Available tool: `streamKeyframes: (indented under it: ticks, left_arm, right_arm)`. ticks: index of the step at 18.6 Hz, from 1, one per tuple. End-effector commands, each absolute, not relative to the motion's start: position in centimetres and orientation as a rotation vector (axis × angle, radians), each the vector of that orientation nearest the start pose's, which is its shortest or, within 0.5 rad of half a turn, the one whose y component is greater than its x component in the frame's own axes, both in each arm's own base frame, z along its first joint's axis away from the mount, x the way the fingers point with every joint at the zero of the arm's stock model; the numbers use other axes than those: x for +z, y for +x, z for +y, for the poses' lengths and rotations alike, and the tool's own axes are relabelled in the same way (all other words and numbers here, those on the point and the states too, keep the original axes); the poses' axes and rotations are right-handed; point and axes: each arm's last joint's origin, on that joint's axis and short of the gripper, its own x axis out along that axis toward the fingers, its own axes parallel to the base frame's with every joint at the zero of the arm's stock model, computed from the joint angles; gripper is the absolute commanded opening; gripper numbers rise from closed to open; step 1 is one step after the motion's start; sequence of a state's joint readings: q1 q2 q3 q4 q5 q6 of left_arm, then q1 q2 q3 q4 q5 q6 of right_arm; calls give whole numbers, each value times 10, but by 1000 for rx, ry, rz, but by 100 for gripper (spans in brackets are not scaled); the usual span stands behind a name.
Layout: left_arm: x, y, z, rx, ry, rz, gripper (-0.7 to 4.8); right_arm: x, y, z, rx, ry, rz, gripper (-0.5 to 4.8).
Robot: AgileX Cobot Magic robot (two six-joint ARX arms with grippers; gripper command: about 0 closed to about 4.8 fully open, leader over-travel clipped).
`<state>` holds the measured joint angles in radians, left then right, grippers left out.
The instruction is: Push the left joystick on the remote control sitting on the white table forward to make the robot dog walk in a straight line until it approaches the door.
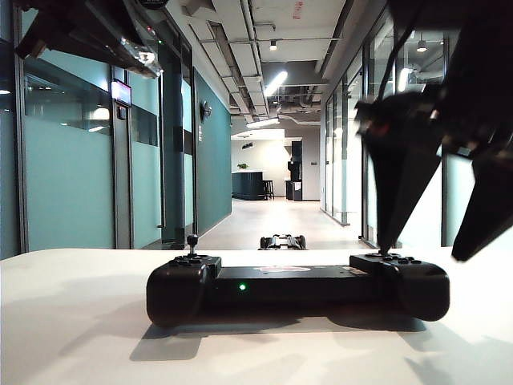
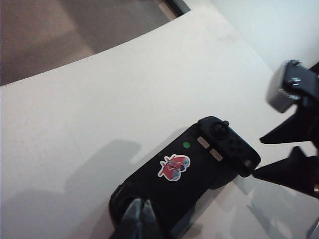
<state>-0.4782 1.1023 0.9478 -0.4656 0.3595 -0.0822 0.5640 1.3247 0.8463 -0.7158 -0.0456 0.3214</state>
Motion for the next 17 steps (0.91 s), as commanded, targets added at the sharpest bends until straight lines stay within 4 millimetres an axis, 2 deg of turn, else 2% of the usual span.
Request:
streamKeyframes:
  ticks: [1,6,16,17]
  left_arm:
    - [308,198,-115,-813,-43,654,-5]
    - [308,198,-115,-817,-44,654,-5]
    - [308,198,-116,-835,-49,657,-5]
    - [308,198,-116,-835,-49,657,-5]
  right_arm:
    - [200,210,134,335,-35,1225,391]
    - [181,219,140,323,-57,1273,391]
    - [164,227,145,323,-63,1296,386]
    - [164,227,145,322,-64,1297,371]
